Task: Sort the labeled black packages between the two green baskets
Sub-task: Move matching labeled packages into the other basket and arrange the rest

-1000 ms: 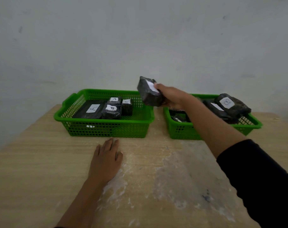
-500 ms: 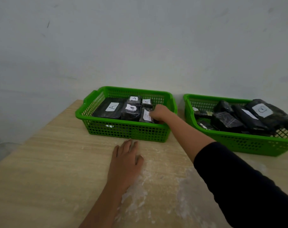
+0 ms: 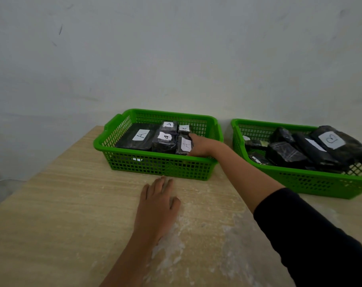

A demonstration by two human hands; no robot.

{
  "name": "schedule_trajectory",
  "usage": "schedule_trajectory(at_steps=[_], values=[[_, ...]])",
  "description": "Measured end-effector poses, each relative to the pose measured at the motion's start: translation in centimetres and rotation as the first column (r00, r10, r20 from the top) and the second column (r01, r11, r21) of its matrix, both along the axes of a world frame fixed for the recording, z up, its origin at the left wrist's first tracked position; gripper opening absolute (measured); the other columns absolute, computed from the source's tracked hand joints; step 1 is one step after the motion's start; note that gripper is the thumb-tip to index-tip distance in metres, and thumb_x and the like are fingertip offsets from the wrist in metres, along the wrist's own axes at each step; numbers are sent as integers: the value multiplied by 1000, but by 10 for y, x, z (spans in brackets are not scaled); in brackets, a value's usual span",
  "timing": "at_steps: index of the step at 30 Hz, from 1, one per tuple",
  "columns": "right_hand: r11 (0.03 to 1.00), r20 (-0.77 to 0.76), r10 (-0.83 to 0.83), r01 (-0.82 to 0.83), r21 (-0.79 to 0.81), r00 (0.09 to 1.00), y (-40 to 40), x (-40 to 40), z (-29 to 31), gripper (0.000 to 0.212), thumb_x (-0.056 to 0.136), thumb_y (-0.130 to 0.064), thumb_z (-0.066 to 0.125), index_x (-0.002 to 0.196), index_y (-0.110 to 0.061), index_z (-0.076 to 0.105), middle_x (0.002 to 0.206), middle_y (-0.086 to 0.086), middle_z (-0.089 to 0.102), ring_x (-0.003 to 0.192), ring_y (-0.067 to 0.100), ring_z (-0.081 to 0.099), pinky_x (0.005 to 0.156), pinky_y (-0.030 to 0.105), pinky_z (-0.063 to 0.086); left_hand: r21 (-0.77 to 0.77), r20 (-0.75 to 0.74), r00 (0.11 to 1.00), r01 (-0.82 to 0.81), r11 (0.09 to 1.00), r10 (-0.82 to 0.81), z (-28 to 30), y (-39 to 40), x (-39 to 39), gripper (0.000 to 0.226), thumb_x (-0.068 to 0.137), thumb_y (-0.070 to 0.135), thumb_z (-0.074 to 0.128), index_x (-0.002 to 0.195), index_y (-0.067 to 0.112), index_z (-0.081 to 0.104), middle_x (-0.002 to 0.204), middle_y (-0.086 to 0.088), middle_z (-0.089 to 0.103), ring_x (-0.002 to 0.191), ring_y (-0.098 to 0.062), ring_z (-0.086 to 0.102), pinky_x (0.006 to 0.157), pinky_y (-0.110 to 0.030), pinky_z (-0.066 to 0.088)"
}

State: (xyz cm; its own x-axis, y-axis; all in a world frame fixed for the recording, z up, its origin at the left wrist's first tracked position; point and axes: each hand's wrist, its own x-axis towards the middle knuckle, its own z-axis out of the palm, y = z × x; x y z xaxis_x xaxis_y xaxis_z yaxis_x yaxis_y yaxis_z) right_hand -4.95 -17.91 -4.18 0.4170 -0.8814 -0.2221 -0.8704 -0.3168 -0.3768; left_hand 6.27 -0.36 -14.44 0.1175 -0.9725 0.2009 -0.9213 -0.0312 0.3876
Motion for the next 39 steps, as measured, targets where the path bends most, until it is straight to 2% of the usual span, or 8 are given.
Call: schedule_trajectory(at_steps=[7, 13, 16, 19, 24, 26, 36, 39], values=[[999, -39, 29, -30, -12, 999, 6, 0, 6, 84, 85, -24, 65, 151, -11, 15, 149, 14, 40, 128, 32, 47, 104, 40, 42, -3, -12, 1000, 7, 1000, -7, 2, 1, 0, 55, 96, 36, 32, 149, 24, 22, 158, 5, 18, 145, -9, 11, 123, -38, 3], [996, -296, 33, -55, -67, 955, 20, -3, 43, 37, 82, -28, 71, 109, -5, 61, 99, 7, 65, 79, 21, 66, 66, 31, 53, 5, -14, 1000, 14, 1000, -14, 4, 2, 0, 55, 96, 36, 32, 149, 24, 21, 158, 5, 17, 145, -9, 11, 122, -37, 3], [979, -439, -51, -42, -200, 897, 18, -1, 50, 52, 74, -33, 78, 114, -6, 61, 118, 9, 65, 105, 29, 64, 84, 37, 52, 12, -22, 1000, 17, 1000, -17, 4, 2, 0, 56, 96, 36, 31, 149, 24, 20, 158, 5, 16, 145, -10, 11, 123, -37, 3], [924, -562, -175, -63, -378, 808, 11, 4, 42, 70, 72, -44, 77, 131, -15, 51, 135, 6, 55, 127, 30, 45, 90, 35, 42, 17, -13, 1000, 20, 1000, -20, 4, 2, 1, 56, 96, 37, 30, 150, 24, 19, 159, 5, 15, 146, -10, 10, 123, -37, 3], [852, -514, -269, -49, -522, 814, -14, 0, 26, 36, 86, -31, 62, 119, -17, 58, 124, 4, 61, 124, 25, 44, 93, 32, 34, 13, -6, 1000, 21, 1000, -21, 4, 1, 1, 56, 97, 37, 30, 150, 24, 18, 159, 5, 14, 146, -9, 8, 122, -37, 3], [822, -507, -297, -54, -567, 809, -23, -1, 21, 37, 84, -33, 65, 117, -17, 59, 121, 5, 61, 123, 26, 43, 97, 34, 33, 8, -8, 1000, 15, 1000, -15, 3, 1, 1, 56, 96, 38, 30, 150, 24, 18, 158, 6, 15, 145, -9, 9, 122, -37, 3], [879, -565, -224, -86, -469, 794, -34, 22, 1, 52, 87, -29, 62, 135, -13, 48, 140, 12, 48, 131, 29, 40, 102, 35, 37, -2, -27, 1000, -5, 1000, 5, 3, 1, 0, 56, 96, 39, 32, 149, 26, 20, 157, 7, 16, 144, -9, 10, 122, -36, 3], [917, -576, -174, -82, -391, 799, -32, 13, 12, 63, 81, -43, 68, 134, -12, 49, 142, 13, 46, 136, 33, 32, 105, 40, 33, 8, -45, 999, -1, 1000, 1, 3, 1, 0, 56, 95, 38, 32, 149, 27, 19, 158, 8, 15, 145, -8, 9, 122, -37, 2]])
